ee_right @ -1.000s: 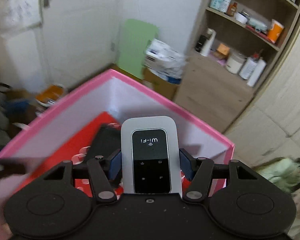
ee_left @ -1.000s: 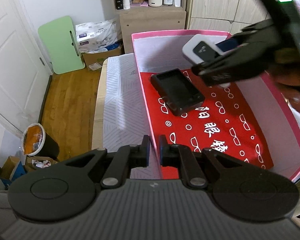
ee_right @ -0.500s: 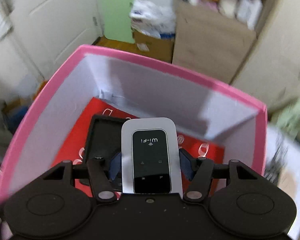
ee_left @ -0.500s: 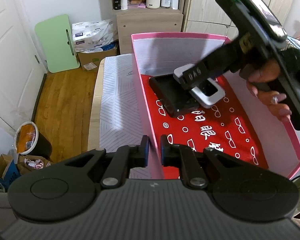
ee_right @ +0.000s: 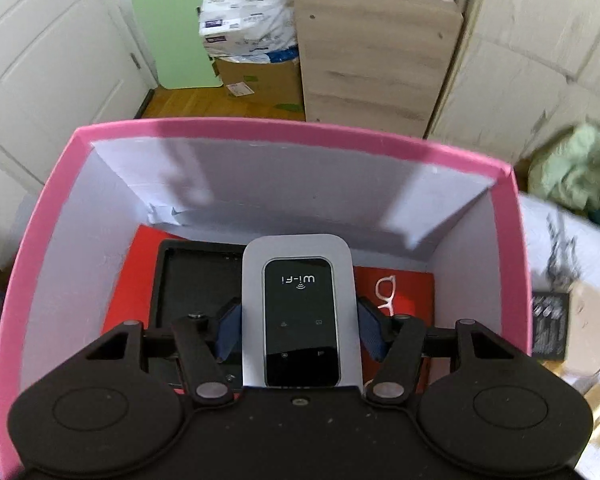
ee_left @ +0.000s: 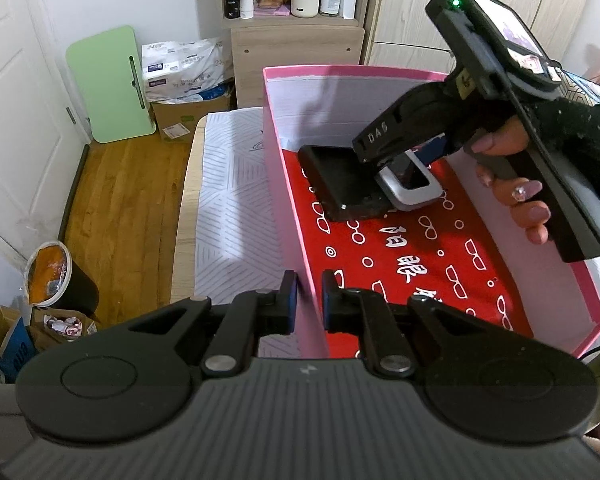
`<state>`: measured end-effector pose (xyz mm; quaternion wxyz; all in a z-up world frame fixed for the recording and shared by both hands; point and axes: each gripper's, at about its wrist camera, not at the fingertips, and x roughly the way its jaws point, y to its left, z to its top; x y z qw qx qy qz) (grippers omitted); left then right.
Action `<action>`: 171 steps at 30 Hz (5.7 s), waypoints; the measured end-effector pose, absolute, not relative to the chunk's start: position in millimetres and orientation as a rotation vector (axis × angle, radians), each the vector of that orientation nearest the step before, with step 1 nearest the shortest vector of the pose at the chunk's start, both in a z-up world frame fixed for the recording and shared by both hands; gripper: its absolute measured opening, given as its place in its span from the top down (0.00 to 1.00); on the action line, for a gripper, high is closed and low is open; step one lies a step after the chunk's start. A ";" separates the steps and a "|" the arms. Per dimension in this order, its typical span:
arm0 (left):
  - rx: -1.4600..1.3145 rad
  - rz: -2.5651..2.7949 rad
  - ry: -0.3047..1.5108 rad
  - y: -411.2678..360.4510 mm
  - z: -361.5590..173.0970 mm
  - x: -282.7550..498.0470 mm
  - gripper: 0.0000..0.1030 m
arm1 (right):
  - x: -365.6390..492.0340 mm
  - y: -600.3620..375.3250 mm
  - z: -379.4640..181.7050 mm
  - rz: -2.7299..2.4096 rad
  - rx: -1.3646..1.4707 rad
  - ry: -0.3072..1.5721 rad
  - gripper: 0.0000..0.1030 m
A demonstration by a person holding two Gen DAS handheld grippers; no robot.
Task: Organize rigid objects
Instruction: 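Place the white router beside the black device in the box, then grasp the purple starfish with the right gripper, then drop the purple starfish onto the black device in the box, then grasp the AA battery on the table with the right gripper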
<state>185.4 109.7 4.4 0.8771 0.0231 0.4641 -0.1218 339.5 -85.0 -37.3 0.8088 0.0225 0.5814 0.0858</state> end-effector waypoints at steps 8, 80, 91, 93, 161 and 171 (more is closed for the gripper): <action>0.041 -0.255 0.966 110.0 4.2 185.9 0.89 | 341.0 -82.5 -36.5 0.311 0.123 1.247 0.37; 0.122 -0.198 0.978 93.4 6.4 182.3 0.90 | 139.8 -318.9 -64.5 0.418 -0.139 0.868 0.56; 0.122 -0.195 0.976 92.8 6.0 181.8 0.90 | 123.5 -308.9 -30.6 0.404 -0.130 0.772 0.57; 0.123 -0.196 0.977 93.0 6.0 181.8 0.90 | 118.3 -301.0 -15.6 0.433 -0.128 0.731 0.57; 0.070 -0.229 0.949 98.3 6.5 175.6 0.90 | 126.1 -289.3 11.7 0.464 -0.049 0.756 0.47; 0.065 -0.226 0.950 100.5 6.7 175.3 0.90 | 95.8 -282.3 -39.6 0.467 -0.153 0.700 0.44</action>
